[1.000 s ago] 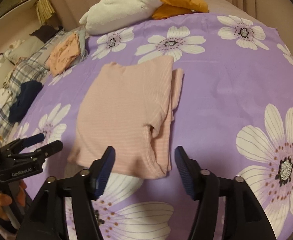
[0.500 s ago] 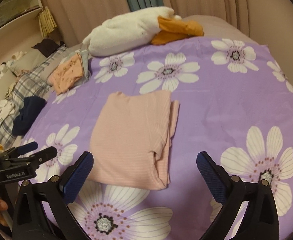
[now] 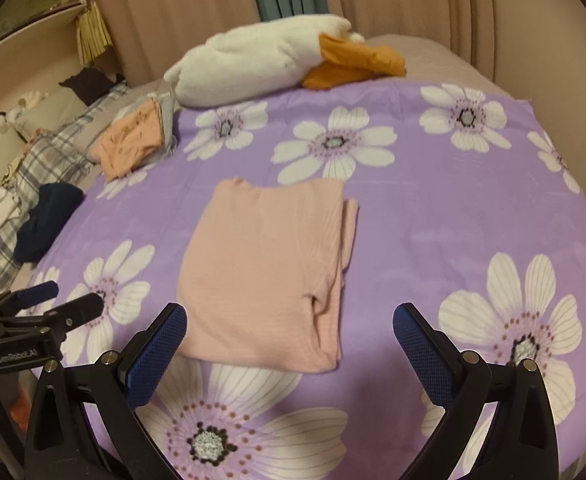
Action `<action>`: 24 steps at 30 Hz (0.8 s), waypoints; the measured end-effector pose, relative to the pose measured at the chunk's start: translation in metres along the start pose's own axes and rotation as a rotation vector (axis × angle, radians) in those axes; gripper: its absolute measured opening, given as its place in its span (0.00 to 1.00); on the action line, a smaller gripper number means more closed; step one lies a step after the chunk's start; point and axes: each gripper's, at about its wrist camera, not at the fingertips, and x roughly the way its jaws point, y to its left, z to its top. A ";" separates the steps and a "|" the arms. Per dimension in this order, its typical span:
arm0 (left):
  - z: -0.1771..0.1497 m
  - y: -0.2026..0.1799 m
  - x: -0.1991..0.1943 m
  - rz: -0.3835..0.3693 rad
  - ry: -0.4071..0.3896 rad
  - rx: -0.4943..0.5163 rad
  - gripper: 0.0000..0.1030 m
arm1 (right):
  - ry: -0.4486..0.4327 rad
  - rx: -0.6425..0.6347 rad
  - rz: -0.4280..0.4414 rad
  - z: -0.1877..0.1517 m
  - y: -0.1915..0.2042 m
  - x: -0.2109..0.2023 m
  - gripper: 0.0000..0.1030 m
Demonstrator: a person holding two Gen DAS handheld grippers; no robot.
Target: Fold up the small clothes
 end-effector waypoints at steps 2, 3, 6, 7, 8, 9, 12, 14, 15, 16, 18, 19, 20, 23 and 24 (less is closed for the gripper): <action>-0.001 0.001 0.002 0.007 0.004 -0.001 1.00 | 0.003 -0.006 -0.008 -0.001 0.001 0.002 0.99; -0.001 0.001 0.003 0.006 0.007 -0.002 1.00 | 0.003 -0.006 -0.008 -0.001 0.001 0.002 0.99; -0.002 0.001 0.004 0.005 0.013 -0.002 1.00 | 0.004 -0.001 -0.002 -0.001 0.001 0.003 0.99; -0.003 0.000 0.004 0.006 0.014 0.001 1.00 | 0.004 0.000 -0.002 -0.001 0.001 0.003 0.99; -0.003 -0.001 0.005 0.007 0.014 0.004 1.00 | 0.004 0.000 -0.002 -0.001 0.001 0.003 0.99; -0.003 -0.001 0.005 0.007 0.015 0.007 1.00 | 0.006 0.001 -0.002 -0.001 0.001 0.004 0.99; -0.003 -0.003 0.005 0.003 0.015 0.012 1.00 | 0.010 0.005 0.003 -0.001 0.000 0.005 0.99; -0.003 -0.004 0.004 0.006 0.011 0.016 1.00 | 0.013 0.004 0.006 -0.002 0.000 0.005 0.99; -0.003 -0.004 0.004 0.009 0.009 0.017 1.00 | 0.013 0.004 0.005 -0.002 0.000 0.005 0.99; -0.003 -0.004 0.004 0.010 0.008 0.017 1.00 | 0.012 0.005 0.005 -0.002 0.000 0.005 0.99; -0.003 -0.005 0.003 0.012 0.007 0.017 1.00 | 0.010 0.005 0.008 -0.001 -0.001 0.005 0.99; -0.003 -0.005 0.003 0.012 0.006 0.018 1.00 | 0.010 0.005 0.010 -0.002 -0.001 0.006 0.99; -0.003 -0.006 0.003 0.013 0.006 0.020 1.00 | 0.009 0.006 0.011 -0.002 -0.001 0.006 0.99; -0.003 -0.008 0.002 0.021 -0.002 0.026 1.00 | 0.006 0.008 0.013 -0.001 -0.001 0.004 0.99; -0.003 -0.008 0.002 0.024 -0.004 0.027 1.00 | 0.004 0.008 0.013 -0.001 -0.001 0.004 0.99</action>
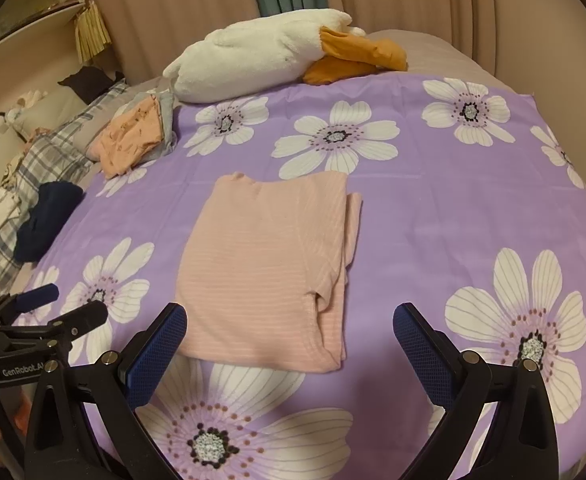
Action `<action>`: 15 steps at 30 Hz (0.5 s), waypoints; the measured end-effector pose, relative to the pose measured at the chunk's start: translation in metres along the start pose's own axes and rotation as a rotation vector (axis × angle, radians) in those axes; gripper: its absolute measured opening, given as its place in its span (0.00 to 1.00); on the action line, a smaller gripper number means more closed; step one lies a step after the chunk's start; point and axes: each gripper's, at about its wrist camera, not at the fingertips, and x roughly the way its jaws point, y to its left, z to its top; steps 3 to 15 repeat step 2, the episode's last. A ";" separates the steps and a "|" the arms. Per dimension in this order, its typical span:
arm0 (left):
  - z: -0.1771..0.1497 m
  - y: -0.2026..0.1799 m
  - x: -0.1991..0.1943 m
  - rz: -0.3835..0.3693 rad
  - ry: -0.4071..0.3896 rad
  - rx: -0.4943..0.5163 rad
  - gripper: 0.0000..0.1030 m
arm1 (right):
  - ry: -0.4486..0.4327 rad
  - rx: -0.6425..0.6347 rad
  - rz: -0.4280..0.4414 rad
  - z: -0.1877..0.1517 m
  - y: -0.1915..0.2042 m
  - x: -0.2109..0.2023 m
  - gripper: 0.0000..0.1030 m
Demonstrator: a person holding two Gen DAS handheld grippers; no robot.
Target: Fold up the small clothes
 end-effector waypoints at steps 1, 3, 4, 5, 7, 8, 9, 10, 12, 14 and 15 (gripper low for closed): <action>0.000 0.000 0.000 0.002 -0.002 0.000 1.00 | 0.000 -0.001 0.001 0.000 0.000 0.000 0.99; 0.000 0.000 -0.001 0.005 -0.004 0.000 1.00 | 0.000 0.000 0.000 0.000 0.000 0.000 0.99; 0.000 0.000 -0.001 0.005 -0.004 0.000 1.00 | 0.000 0.000 0.000 0.000 0.000 0.000 0.99; 0.000 0.000 -0.001 0.005 -0.004 0.000 1.00 | 0.000 0.000 0.000 0.000 0.000 0.000 0.99; 0.000 0.000 -0.001 0.005 -0.004 0.000 1.00 | 0.000 0.000 0.000 0.000 0.000 0.000 0.99; 0.000 0.000 -0.001 0.005 -0.004 0.000 1.00 | 0.000 0.000 0.000 0.000 0.000 0.000 0.99; 0.000 0.000 -0.001 0.005 -0.004 0.000 1.00 | 0.000 0.000 0.000 0.000 0.000 0.000 0.99; 0.000 0.000 -0.001 0.005 -0.004 0.000 1.00 | 0.000 0.000 0.000 0.000 0.000 0.000 0.99; 0.000 0.000 -0.001 0.005 -0.004 0.000 1.00 | 0.000 0.000 0.000 0.000 0.000 0.000 0.99; 0.000 0.000 -0.001 0.005 -0.004 0.000 1.00 | 0.000 0.000 0.000 0.000 0.000 0.000 0.99; 0.000 0.000 -0.001 0.005 -0.004 0.000 1.00 | 0.000 0.000 0.000 0.000 0.000 0.000 0.99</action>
